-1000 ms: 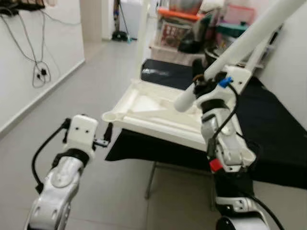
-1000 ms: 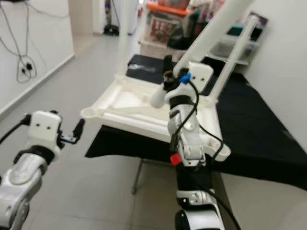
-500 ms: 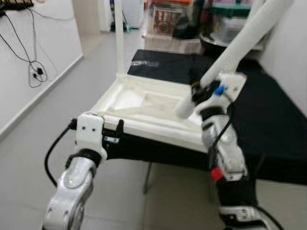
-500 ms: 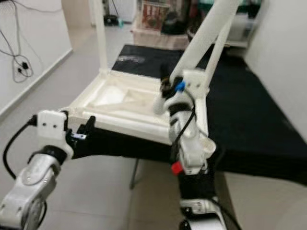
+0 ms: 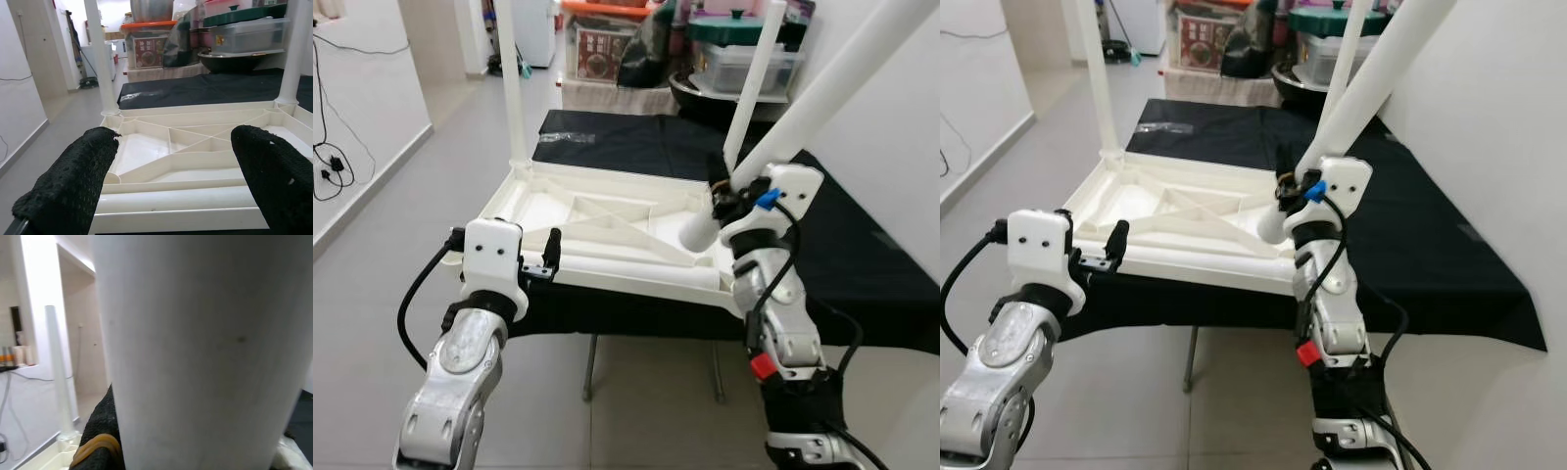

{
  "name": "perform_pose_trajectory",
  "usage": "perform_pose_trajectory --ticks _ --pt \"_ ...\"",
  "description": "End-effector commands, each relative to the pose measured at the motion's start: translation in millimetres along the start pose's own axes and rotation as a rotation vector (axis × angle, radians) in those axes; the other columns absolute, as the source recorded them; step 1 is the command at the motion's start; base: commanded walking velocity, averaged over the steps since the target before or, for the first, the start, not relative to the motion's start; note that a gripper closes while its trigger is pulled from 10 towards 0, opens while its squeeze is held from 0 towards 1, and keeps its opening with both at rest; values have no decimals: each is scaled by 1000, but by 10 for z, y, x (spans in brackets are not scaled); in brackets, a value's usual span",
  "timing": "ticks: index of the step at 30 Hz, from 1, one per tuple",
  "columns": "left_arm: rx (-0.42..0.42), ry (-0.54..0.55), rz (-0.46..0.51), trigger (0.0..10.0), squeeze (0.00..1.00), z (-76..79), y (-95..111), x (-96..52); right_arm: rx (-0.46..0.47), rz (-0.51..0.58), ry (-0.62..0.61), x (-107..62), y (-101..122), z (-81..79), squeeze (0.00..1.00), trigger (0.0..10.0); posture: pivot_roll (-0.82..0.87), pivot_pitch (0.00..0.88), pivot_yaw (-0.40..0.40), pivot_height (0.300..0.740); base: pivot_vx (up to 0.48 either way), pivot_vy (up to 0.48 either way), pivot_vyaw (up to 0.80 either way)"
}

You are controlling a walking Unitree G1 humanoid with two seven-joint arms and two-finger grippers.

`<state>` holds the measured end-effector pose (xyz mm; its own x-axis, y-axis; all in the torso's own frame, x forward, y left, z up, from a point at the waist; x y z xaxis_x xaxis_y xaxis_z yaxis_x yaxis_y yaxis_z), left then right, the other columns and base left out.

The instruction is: Building children table

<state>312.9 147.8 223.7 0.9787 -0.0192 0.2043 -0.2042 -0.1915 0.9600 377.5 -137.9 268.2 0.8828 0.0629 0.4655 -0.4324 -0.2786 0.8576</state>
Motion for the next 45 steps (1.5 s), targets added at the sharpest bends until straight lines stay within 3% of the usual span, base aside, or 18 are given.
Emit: perform_pose_trajectory --ticks 1,10,24,40,45 --pt "13 17 -6 10000 0 -36 -9 11 14 22 31 39 54 -87 0 10000 122 0 -106 740 0 0 0" --pt "41 13 15 10000 0 -46 36 21 13 22 52 58 56 -138 0 10000 128 0 -109 740 0 0 89" --pt "88 -41 12 10000 0 38 -2 -3 11 25 14 60 65 -58 0 10000 128 2 -101 740 336 0 0" --pt "83 -58 -1 10000 0 80 -40 -21 11 26 7 68 65 -43 0 10000 130 8 -102 740 367 0 0" --pt "63 -38 -11 10000 0 42 -55 -17 8 26 6 92 70 -35 0 10000 130 11 -103 740 0 0 0"
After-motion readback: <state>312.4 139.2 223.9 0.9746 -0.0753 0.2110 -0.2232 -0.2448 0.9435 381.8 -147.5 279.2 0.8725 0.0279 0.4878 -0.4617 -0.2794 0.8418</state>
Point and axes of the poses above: a point about 5 cm out from each wrist's last joint towards the gripper, its own x axis pointing out of the wrist towards the gripper, its own y axis along the axis of the wrist's last joint, z = x × y, the point moved 5 cm from there along x, pointing out of the wrist towards the gripper, and after that the axes turned 7 degrees about x, right-handed, at the moved point
